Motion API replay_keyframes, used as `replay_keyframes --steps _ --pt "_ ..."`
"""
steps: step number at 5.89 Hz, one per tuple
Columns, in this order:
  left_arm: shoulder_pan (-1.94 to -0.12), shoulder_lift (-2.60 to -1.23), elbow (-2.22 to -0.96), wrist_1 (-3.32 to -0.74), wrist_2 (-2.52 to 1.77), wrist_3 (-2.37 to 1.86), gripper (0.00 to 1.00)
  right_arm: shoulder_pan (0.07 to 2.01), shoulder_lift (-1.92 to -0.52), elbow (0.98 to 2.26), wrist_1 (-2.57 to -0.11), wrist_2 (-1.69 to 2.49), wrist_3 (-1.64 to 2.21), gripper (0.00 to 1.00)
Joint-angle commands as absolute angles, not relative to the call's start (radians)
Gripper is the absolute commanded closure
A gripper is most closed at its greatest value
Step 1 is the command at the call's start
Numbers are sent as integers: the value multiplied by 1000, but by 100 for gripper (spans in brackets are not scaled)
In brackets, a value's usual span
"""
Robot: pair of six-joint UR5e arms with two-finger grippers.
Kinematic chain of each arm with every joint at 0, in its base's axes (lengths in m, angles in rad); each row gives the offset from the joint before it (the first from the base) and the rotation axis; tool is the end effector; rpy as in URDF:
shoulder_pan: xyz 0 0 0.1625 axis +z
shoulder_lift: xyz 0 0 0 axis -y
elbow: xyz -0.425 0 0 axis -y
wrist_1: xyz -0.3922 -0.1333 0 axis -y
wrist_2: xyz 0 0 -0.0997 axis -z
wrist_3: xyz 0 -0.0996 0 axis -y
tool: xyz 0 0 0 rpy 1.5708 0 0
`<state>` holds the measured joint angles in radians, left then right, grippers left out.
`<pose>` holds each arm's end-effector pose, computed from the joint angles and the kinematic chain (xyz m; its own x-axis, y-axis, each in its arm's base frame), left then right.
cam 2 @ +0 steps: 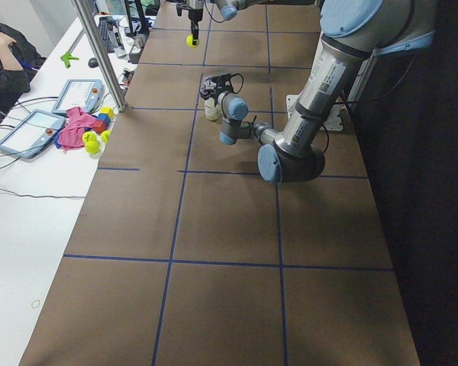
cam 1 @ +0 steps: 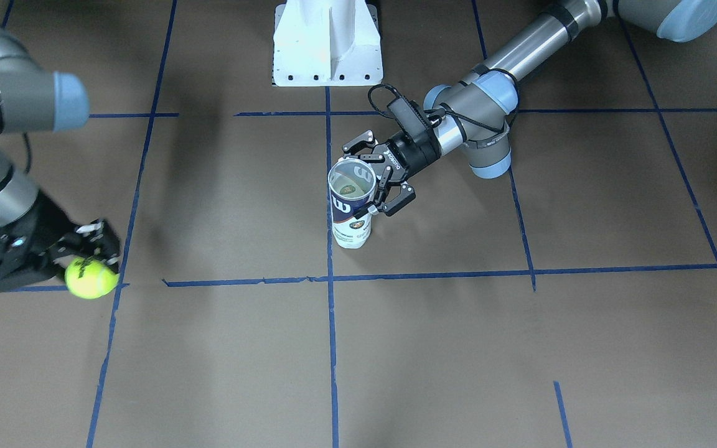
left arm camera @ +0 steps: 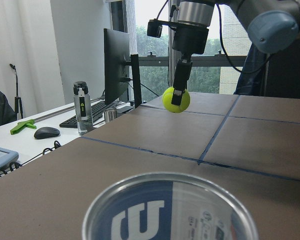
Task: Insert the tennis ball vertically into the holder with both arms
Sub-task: 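Carry the second ball with the right gripper over the tube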
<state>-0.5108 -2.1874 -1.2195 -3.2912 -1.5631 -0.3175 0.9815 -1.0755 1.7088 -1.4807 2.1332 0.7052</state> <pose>0.5235 -0.4470 0.2750 0.3605 0.8870 -0.2887 0.4886 0.0840 0.8684 -0.2938 -0.5838 0.3015 0.6562 -0.1776 0.7334 -0.0115 0.9695 0.2450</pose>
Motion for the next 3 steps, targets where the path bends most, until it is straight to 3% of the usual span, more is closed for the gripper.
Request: replay_keyframes --steps 1,3 --pt "-511 -2189 -1220 -3292 -1562 -318 10 838 -935 1878 -1715 2059 971 99" --pt "-511 -2189 -1220 -3290 -1562 -318 10 715 -760 1875 -1859 1959 1134 98"
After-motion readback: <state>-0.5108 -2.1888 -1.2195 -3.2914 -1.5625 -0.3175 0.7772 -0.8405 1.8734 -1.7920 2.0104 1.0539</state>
